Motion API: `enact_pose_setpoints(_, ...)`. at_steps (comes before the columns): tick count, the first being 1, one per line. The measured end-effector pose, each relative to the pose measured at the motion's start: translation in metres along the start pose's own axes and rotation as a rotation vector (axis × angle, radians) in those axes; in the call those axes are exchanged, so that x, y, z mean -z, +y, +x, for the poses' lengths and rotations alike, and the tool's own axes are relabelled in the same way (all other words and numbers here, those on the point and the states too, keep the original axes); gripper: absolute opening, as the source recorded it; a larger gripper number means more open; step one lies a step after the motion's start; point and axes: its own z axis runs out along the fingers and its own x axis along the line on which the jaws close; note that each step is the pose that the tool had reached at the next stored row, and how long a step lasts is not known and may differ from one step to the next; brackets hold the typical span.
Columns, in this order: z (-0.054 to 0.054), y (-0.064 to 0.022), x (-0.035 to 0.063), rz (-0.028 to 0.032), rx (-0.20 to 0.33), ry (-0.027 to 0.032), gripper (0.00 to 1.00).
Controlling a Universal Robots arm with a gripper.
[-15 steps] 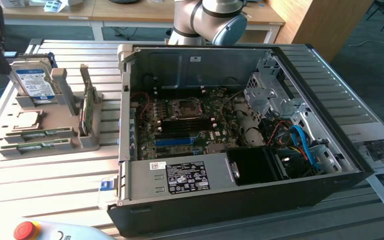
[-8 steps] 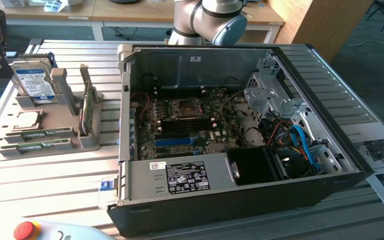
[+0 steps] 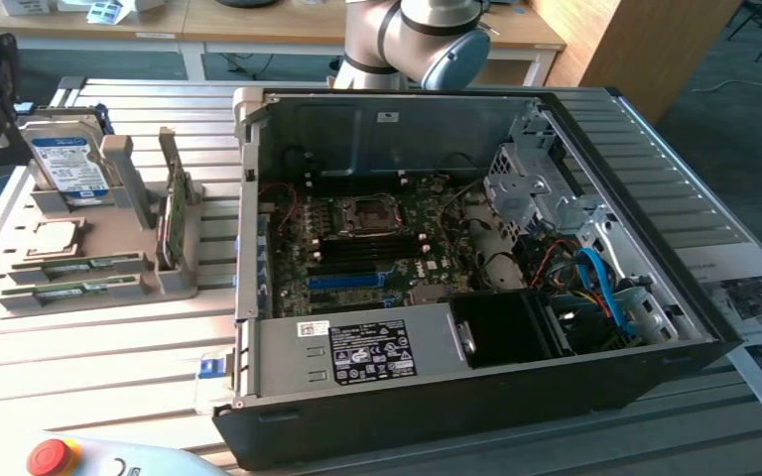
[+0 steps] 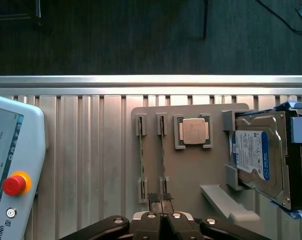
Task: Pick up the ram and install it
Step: 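Pick up the ram and move it above insertion slot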
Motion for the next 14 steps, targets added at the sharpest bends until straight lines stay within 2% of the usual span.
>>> enact_pose_setpoints(14, 0.000, -0.0005, -0.0189, 0.0001, 0.000, 0.0063, 0.10)
